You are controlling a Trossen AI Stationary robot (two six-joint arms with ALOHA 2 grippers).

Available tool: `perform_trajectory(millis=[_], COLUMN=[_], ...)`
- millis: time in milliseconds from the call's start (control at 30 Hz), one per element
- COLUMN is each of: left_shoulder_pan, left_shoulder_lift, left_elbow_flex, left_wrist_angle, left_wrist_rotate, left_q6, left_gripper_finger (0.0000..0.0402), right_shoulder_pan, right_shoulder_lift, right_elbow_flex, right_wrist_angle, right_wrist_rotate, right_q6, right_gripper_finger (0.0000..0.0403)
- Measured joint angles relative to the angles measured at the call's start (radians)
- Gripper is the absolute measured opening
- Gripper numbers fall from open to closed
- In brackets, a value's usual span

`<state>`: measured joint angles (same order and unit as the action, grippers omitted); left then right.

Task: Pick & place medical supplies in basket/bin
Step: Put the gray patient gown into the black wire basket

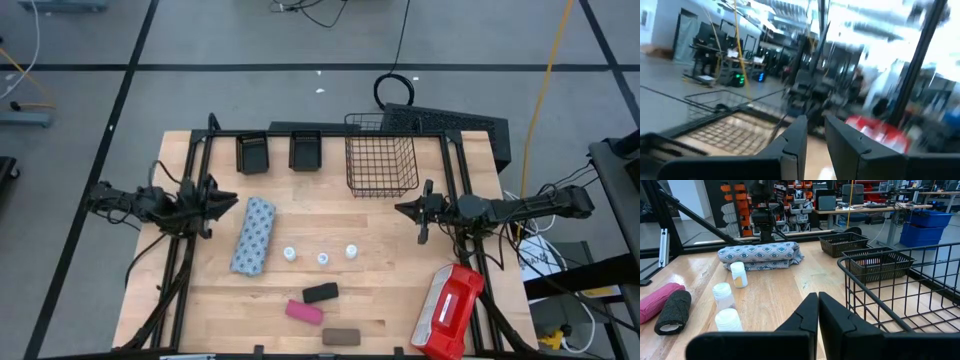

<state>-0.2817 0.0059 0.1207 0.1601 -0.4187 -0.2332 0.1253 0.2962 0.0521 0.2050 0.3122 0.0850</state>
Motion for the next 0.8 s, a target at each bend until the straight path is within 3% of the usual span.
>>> perform_trajectory(millis=[633,800], left_shoulder_pan=[0.0,-0.001], left_shoulder_lift=[0.0,0.0], left_elbow_flex=[0.0,0.0], left_wrist_angle=[0.025,0.025], left_wrist_rotate=[-0.026,0.108], left_q6=[-0.041,-0.192], left_gripper_finger=[0.0076,0.0076], right_shoulder_pan=[0.0,0.0], right_shoulder_lift=[0.0,0.0], right_elbow_flex=[0.0,0.0], right_wrist_angle=[0.0,0.0], right_wrist_rotate=[0.0,0.0], right_q6=[0.0,0.0], right_gripper_finger=[0.0004,0.0004])
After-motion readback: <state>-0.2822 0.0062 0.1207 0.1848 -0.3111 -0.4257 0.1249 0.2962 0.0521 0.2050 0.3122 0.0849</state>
